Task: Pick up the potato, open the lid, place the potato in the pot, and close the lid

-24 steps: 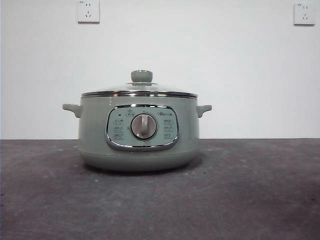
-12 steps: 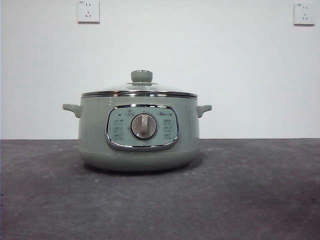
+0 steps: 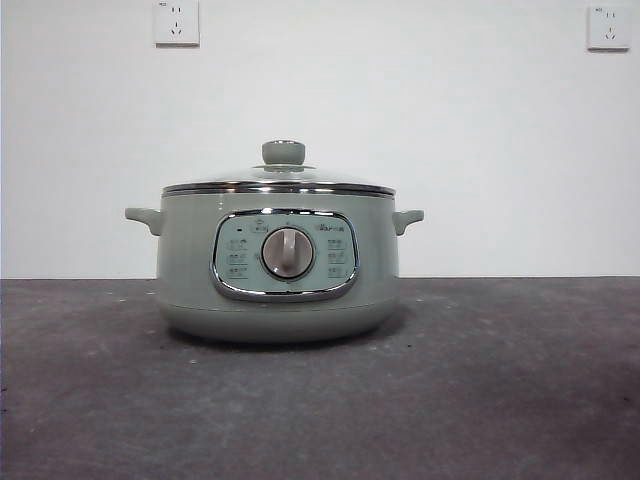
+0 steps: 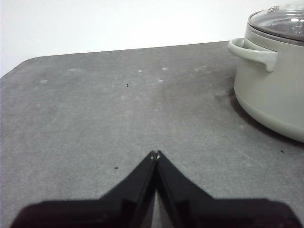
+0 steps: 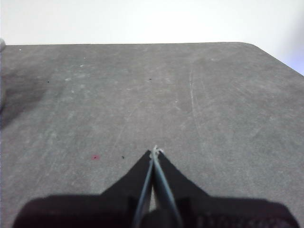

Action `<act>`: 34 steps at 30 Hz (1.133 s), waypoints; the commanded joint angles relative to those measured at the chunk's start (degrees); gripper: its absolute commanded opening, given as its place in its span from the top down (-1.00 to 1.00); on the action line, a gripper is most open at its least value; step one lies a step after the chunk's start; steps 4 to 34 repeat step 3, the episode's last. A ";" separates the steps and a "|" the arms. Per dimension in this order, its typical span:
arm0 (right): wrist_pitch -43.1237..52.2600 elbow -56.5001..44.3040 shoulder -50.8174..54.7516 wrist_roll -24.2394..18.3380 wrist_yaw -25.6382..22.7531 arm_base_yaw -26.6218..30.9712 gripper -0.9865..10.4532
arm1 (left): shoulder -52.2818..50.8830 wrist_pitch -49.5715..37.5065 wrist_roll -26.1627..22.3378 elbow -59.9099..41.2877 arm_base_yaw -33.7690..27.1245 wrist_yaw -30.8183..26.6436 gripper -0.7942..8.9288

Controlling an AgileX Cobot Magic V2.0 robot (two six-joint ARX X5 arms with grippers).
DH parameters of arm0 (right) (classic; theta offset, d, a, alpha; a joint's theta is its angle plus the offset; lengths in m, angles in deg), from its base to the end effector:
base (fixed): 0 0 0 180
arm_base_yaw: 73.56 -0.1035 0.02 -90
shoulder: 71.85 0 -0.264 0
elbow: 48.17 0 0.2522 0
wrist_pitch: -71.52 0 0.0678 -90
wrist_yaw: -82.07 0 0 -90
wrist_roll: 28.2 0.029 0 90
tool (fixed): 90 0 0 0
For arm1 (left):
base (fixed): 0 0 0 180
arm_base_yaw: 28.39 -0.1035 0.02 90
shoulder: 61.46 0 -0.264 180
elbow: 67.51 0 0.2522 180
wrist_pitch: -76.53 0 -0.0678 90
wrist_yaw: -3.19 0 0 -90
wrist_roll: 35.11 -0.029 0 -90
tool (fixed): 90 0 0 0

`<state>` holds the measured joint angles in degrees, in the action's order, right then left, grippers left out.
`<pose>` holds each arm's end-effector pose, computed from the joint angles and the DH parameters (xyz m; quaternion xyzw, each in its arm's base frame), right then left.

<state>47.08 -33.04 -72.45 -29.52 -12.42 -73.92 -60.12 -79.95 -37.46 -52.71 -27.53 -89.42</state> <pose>0.0954 -0.0017 0.1529 -0.0151 0.0867 -0.0349 0.9955 0.0966 -0.0001 0.1515 0.0231 0.0879 0.0134 0.9958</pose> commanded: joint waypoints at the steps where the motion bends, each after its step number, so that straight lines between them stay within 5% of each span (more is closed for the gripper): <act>1: 0.20 -0.55 0.11 -0.22 0.02 0.04 0.82 | -0.04 -0.42 0.17 -0.57 -0.17 0.04 0.84; 34: 0.20 -0.55 0.11 -0.22 0.02 0.04 0.82 | -0.04 -0.42 0.17 -0.57 -0.17 0.04 0.84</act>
